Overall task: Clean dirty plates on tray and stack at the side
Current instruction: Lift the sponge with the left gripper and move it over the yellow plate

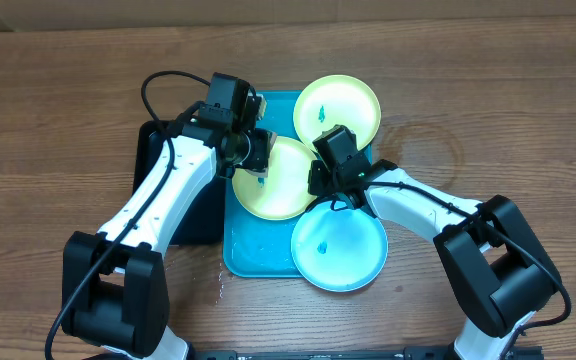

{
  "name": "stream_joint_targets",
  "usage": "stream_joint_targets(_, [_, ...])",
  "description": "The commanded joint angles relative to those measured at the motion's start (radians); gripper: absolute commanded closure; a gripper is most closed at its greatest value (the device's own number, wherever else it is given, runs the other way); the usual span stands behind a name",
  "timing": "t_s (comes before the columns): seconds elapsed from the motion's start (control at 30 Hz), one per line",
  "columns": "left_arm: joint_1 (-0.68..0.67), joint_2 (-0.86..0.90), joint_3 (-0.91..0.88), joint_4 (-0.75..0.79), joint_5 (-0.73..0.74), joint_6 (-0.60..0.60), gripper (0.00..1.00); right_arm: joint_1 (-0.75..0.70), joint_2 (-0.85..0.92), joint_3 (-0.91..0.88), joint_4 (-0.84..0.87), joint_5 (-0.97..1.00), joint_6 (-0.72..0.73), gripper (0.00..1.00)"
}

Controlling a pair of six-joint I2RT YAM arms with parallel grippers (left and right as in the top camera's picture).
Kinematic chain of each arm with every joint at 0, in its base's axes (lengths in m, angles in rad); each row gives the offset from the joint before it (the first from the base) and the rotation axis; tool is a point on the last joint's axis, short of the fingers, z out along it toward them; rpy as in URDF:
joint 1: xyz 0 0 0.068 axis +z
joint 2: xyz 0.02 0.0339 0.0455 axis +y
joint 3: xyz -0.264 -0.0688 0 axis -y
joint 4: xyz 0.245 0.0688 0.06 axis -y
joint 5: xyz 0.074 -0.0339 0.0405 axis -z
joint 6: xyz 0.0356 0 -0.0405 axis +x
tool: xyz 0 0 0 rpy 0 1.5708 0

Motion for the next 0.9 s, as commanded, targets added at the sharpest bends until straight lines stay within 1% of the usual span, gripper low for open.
stream_joint_targets(0.0, [-0.016, -0.006, -0.006, 0.009, -0.011, 0.002, 0.96, -0.004, -0.003, 0.012, -0.006, -0.005, 0.001, 0.96])
stream_joint_targets(0.2, [-0.020, -0.006, -0.031, 0.018, -0.014, -0.002, 0.96, -0.004, -0.003, 0.012, -0.006, -0.005, 0.001, 0.96])
stream_joint_targets(0.43, [-0.020, -0.006, -0.032, 0.019, -0.013, -0.032, 0.96, -0.004, -0.003, 0.012, -0.007, -0.005, 0.000, 0.96])
stream_joint_targets(0.87, [-0.020, -0.005, -0.032, 0.019, -0.014, -0.032, 0.96, -0.004, -0.003, 0.012, -0.006, -0.005, 0.000, 0.96])
